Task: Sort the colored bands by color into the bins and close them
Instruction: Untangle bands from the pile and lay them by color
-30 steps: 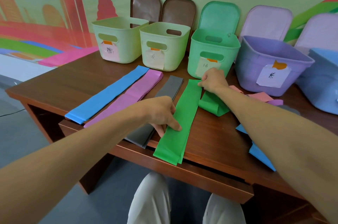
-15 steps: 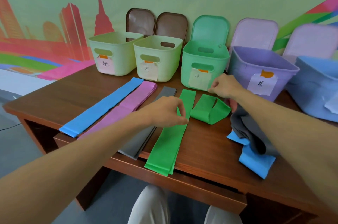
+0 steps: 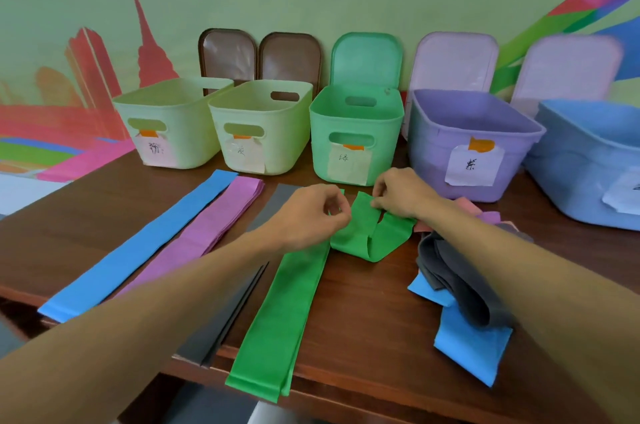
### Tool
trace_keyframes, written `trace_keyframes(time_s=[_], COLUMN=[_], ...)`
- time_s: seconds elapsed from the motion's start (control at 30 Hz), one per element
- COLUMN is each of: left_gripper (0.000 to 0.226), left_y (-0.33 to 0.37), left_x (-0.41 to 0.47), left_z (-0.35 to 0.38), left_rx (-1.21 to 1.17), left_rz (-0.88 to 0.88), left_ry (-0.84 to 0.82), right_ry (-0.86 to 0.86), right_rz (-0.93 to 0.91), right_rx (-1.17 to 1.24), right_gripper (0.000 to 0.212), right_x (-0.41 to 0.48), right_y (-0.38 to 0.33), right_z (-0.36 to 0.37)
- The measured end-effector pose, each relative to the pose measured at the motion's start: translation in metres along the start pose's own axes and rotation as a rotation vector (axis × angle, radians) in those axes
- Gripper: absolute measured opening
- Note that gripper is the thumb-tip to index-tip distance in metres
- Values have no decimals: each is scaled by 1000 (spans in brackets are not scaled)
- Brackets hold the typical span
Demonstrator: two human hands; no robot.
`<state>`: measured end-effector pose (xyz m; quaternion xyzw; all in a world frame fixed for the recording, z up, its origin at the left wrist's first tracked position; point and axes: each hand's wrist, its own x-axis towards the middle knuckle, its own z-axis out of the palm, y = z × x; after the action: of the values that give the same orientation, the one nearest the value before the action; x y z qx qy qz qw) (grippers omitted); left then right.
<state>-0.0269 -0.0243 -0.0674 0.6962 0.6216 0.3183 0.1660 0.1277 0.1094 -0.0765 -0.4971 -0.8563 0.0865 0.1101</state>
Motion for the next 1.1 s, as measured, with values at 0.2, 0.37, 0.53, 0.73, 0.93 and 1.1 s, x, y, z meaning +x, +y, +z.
trace_keyframes(time_s=[0.2, 0.37, 0.53, 0.73, 0.93, 1.1], left_gripper=[12, 35, 51, 45, 26, 24], left_y=[7, 31, 45, 64, 74, 73], left_x=[8, 18, 28, 24, 7, -4], left_z=[-3, -13, -14, -12, 0, 7], left_rx=[-23, -313, -328, -594, -595, -576], left_rz=[24, 30, -38, -36, 38, -50], left_ry=[68, 223, 119, 33, -90, -78], right_ry=[95, 270, 418, 628, 789, 999], right_rz=[-21, -60, -96, -160, -103, -54], right_rx=[5, 189, 338, 505, 768, 845], right_gripper=[9, 5, 14, 9, 10, 10], right_x=[-9, -30, -50, -74, -90, -104], right_y=[-7, -12, -22, -34, -35, -40], right_z=[-24, -64, -93, -113, -126, -140])
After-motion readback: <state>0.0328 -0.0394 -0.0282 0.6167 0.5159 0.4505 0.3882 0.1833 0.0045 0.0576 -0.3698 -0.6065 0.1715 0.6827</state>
